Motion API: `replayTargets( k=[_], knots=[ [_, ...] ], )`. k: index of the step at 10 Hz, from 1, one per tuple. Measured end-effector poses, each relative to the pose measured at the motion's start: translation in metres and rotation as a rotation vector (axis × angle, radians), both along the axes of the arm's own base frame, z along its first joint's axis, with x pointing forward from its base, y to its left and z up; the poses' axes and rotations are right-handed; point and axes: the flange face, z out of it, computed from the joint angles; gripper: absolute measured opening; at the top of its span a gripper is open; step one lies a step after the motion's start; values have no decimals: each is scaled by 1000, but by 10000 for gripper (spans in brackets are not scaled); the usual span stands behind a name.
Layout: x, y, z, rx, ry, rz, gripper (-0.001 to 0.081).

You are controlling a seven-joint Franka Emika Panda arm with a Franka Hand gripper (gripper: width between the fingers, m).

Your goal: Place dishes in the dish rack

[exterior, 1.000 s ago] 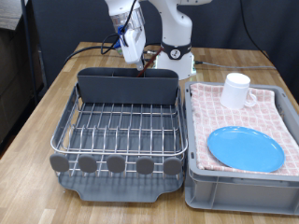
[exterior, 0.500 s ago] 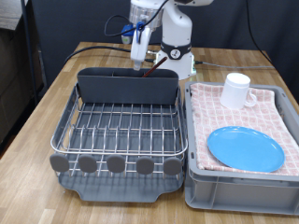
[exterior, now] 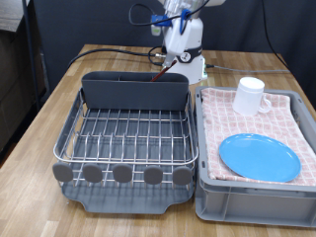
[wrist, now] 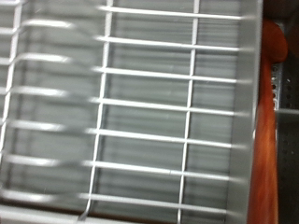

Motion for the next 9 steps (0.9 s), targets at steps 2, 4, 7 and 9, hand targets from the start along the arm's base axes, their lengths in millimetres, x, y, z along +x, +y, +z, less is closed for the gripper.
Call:
replayTargets(
  k=[2,4,7,9],
  knots=[
    [10,31,19,22,34,164,802],
    [19,60,35,72,31,212,802],
    [28,69,37,61,15,237,802],
    [45,85,48,66,-11,410,802]
  ],
)
